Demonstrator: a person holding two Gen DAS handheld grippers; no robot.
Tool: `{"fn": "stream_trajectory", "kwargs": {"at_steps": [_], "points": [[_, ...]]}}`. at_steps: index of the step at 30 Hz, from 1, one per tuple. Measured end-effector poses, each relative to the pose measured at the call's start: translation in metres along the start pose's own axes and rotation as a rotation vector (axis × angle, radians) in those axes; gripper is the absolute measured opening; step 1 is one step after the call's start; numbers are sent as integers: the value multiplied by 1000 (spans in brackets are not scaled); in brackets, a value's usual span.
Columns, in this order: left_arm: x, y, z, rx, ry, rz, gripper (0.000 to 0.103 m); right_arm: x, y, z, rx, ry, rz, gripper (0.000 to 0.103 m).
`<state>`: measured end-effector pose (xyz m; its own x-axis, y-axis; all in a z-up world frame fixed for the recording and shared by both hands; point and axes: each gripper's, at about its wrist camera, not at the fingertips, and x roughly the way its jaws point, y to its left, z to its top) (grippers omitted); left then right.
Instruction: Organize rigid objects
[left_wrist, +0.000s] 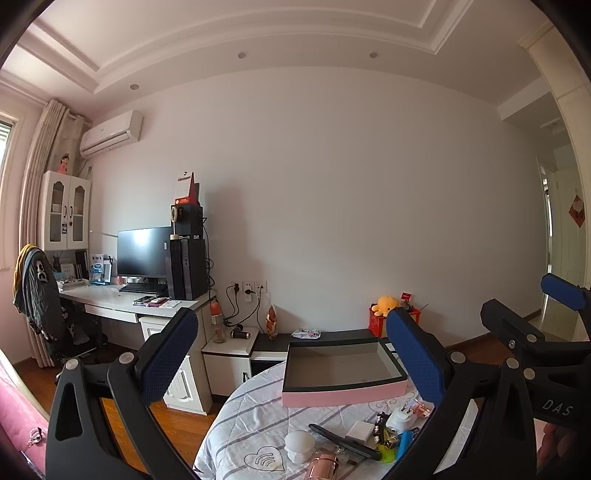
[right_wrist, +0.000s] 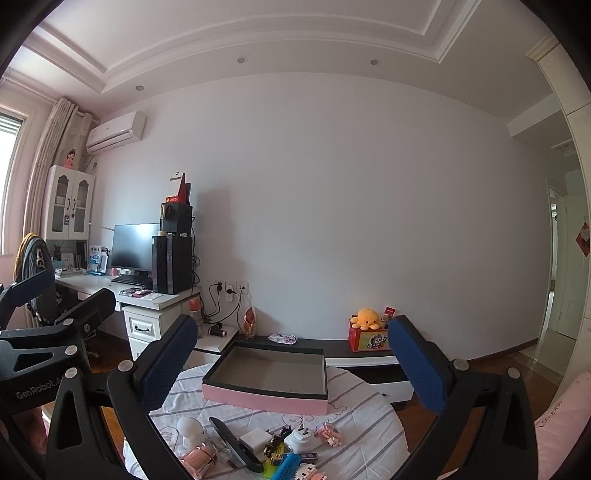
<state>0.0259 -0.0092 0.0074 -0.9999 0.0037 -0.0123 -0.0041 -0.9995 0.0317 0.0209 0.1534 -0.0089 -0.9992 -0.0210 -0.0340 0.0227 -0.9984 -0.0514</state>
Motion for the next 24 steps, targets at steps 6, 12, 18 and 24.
{"fn": "stream_trajectory", "kwargs": {"at_steps": [6,12,18,24], "points": [[-1,-1,-1,3,3,5,103,-1,1,0,-3,7,4,103],[-2,0,-1,3,3,6,103,-1,0,1,0,10,4,103],[-3,1,-1,7,8,11,103,-4,3,4,7,15,9,103],[-5,7,-3,11,18,21,103,1,6,4,10,15,26,103]]}}
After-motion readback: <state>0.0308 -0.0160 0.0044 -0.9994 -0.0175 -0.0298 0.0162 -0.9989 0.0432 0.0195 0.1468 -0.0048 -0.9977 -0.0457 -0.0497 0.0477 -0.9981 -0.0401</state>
